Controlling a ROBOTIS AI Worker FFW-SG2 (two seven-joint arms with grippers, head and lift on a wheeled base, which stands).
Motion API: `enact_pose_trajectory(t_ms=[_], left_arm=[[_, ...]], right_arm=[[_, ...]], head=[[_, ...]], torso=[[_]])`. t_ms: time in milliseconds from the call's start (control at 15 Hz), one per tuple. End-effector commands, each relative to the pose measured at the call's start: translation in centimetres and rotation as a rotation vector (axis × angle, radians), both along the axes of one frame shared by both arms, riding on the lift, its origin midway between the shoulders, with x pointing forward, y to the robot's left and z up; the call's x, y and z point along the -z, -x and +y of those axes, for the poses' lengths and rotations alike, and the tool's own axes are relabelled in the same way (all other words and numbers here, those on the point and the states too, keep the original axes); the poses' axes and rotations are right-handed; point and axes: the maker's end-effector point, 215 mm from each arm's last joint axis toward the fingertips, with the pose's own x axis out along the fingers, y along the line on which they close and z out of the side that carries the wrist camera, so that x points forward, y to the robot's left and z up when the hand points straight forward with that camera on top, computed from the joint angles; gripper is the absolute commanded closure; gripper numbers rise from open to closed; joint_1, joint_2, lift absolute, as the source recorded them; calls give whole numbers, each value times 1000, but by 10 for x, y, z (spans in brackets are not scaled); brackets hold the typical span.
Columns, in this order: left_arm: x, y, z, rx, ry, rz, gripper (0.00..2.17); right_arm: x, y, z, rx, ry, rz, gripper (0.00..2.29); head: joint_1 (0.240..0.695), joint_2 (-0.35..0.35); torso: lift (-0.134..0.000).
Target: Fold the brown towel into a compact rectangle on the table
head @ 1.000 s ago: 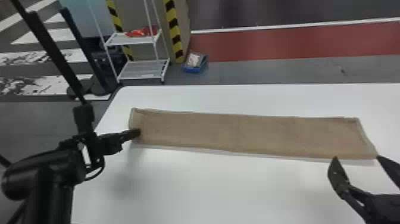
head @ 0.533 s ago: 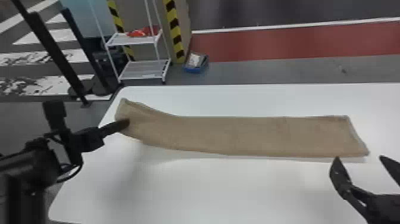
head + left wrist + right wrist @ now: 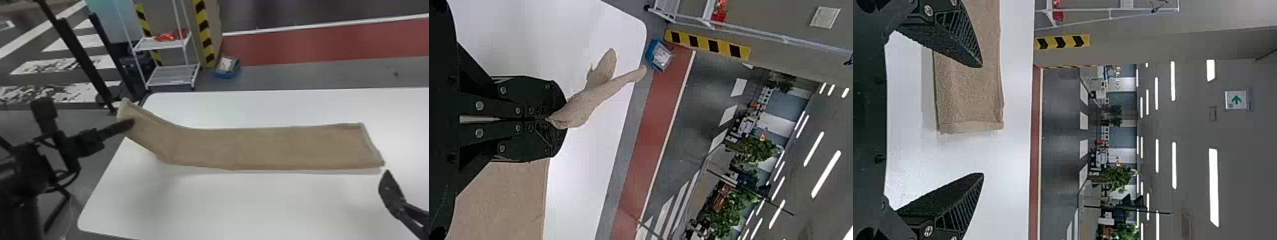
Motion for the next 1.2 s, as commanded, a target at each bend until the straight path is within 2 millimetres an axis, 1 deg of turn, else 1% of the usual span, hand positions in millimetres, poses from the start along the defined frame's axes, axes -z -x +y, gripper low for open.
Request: enact_pose_trajectory(t_ms=[0,67,133,333,400,467,533,600,667,800,933,1133], left_arm=[[-12,-1,-49,66,6,-10,1737],[-16,-3,-74,97,7,-9,1737],[-21,-5,-104,139,9,-8,1737],[-34,-14,-189,234,8,-8,1737],[-35,-18,-214,256,-3,-11,1737],[-34,-21,-237,270,-10,-10,1737],[-35,-24,-252,284,-14,-12,1737],[-35,-28,-262,292,-39,-10,1737],[-35,-35,-266,287,-80,-14,1737],[-24,-44,-272,277,-125,9,1737],[-21,-47,-281,283,-163,9,1737],[1,-44,-299,307,-210,38,1737]], right_arm=[[0,0,1,0,0,0,110],[1,1,1,0,0,1,110],[1,1,1,0,0,3,110],[2,3,0,1,1,6,110],[2,3,0,1,1,4,110],[2,3,0,1,1,4,110],[2,3,0,1,1,4,110],[2,3,0,3,1,4,110],[2,3,-1,5,1,4,110],[4,3,-2,9,3,6,110],[5,4,-3,12,2,7,110],[5,4,-2,13,0,3,110]], head=[[695,258],[695,245],[695,228],[695,147],[695,90],[695,59],[695,34],[695,9],[695,-14],[695,-52],[695,-61],[695,-80]], torso=[[-123],[-123],[-123],[-123],[-123],[-123],[-123],[-123],[-123],[-123],[-123],[-123]])
